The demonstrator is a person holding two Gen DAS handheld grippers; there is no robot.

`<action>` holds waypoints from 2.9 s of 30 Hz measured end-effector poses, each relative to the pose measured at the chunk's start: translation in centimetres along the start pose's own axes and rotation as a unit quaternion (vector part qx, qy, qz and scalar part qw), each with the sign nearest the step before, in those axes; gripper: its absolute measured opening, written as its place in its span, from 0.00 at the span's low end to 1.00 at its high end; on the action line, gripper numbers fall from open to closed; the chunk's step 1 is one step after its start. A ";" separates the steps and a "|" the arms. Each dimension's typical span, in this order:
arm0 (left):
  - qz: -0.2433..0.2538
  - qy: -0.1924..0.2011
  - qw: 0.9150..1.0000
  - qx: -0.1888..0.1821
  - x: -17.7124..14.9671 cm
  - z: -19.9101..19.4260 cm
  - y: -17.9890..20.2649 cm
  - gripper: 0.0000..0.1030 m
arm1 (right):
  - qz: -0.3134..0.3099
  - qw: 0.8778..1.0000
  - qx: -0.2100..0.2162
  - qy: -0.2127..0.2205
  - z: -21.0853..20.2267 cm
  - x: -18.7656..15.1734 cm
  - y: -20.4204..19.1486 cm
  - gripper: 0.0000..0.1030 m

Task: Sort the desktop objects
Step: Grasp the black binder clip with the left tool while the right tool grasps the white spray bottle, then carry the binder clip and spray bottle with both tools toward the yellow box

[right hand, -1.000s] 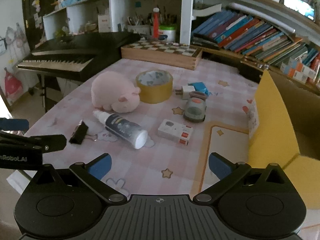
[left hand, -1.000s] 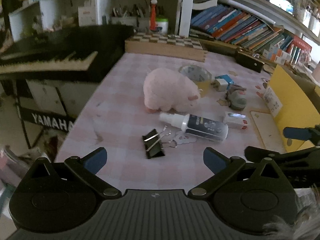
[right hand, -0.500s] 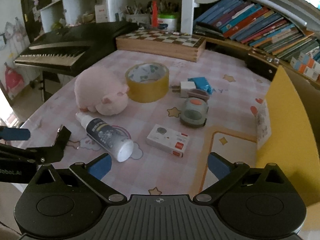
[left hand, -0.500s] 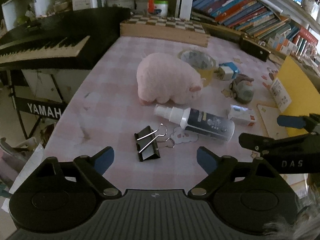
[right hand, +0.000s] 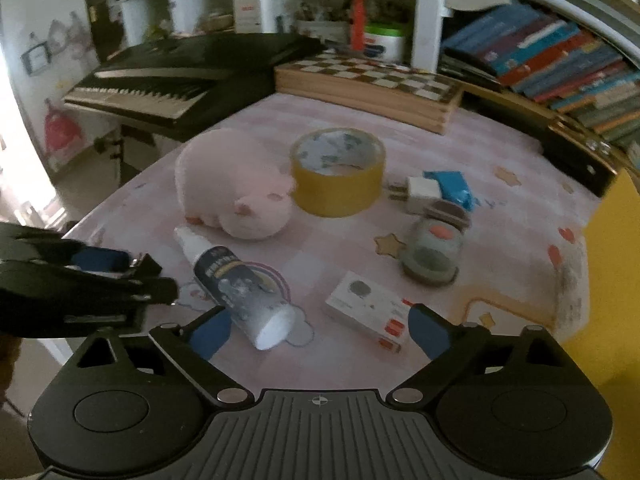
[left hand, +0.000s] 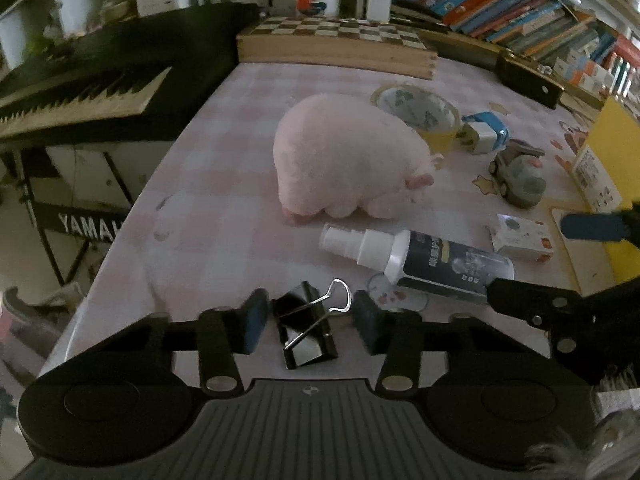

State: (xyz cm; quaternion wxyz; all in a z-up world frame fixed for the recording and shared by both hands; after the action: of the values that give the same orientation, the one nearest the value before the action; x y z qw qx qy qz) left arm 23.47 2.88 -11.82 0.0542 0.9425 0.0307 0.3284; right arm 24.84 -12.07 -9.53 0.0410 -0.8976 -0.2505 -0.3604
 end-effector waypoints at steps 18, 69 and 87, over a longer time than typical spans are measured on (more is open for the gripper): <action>-0.077 0.044 0.996 0.000 0.7 -4.3 -3.2 0.24 | -0.114 0.990 0.079 -0.012 3.6 0.7 -5.6 0.81; -0.010 0.091 0.976 -0.198 -3.1 -15.0 3.5 0.24 | 0.096 0.995 0.028 0.022 -12.8 -3.7 -2.3 0.32; 0.069 0.028 0.955 -0.286 -10.2 -17.7 7.6 0.24 | 0.200 0.979 -0.048 -0.010 -18.6 -13.1 -3.4 0.32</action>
State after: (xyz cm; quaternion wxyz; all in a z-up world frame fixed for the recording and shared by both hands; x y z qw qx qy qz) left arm 4.62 -4.14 -3.39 0.2982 0.8776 -0.1282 0.3529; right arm 3.47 -19.33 -4.92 0.0662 -0.9342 -0.0484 -0.3472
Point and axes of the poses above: each gripper's, at about its wrist camera, not at the fingertips, and z roughly the way its jaws point, y to its right, x to its top, the point moved 7 cm from there along z, roughly the way its jaws point, and after that the axes turned 9 degrees about -x, right-handed, at the moved point
